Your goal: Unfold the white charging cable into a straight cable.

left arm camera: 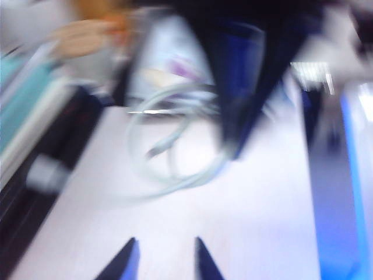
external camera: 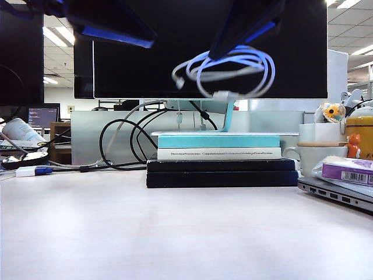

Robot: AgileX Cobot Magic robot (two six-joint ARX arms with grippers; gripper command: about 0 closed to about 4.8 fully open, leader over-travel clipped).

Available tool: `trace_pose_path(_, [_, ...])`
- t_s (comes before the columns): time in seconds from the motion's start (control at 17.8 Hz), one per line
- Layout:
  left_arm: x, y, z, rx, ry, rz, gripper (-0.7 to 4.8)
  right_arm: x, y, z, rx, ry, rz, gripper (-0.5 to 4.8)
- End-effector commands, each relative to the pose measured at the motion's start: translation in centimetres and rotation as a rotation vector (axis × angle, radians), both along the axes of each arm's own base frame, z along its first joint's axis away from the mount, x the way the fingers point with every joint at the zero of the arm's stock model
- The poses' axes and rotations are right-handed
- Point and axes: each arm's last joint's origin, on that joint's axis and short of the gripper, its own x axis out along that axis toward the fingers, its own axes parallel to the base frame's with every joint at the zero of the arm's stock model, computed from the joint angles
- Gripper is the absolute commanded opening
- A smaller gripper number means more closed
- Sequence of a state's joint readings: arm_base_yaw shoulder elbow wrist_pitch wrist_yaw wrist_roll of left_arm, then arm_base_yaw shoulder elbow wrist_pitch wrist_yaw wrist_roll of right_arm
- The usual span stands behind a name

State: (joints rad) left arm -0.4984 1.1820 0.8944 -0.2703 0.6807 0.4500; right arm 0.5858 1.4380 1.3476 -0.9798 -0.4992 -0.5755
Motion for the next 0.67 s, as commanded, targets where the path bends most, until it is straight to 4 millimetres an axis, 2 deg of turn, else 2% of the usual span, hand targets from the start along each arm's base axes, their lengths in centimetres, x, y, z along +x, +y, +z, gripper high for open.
trace_pose_path(0.06, [2.3,2.4,1.7,-0.291,0.322,0.347,1.43,0.0,-0.3,1.1,-0.028,-0.139,-0.049,-0.01])
trace_pose_path(0.11, [2.7,3.1,1.9,-0.353,0.39,0.404,1.54,-0.1,-0.3,1.6,-0.012,-0.169,-0.053,-0.01])
trace_pose_path(0.22, [2.7,3.1,2.0,-0.381,0.437,0.367,2.1,-0.5,-0.2,2.0,0.009,-0.204,-0.017,-0.01])
trace_pose_path(0.45, [2.5,2.9,2.4,-0.427,0.527,0.284,2.15,-2.6,2.3,2.4,0.045,-0.251,0.136,-0.01])
trace_pose_path(0.67, [2.3,2.8,1.7,-0.401,0.619,0.258,2.15,-3.1,3.2,2.6,-0.008,-0.343,0.121,-0.01])
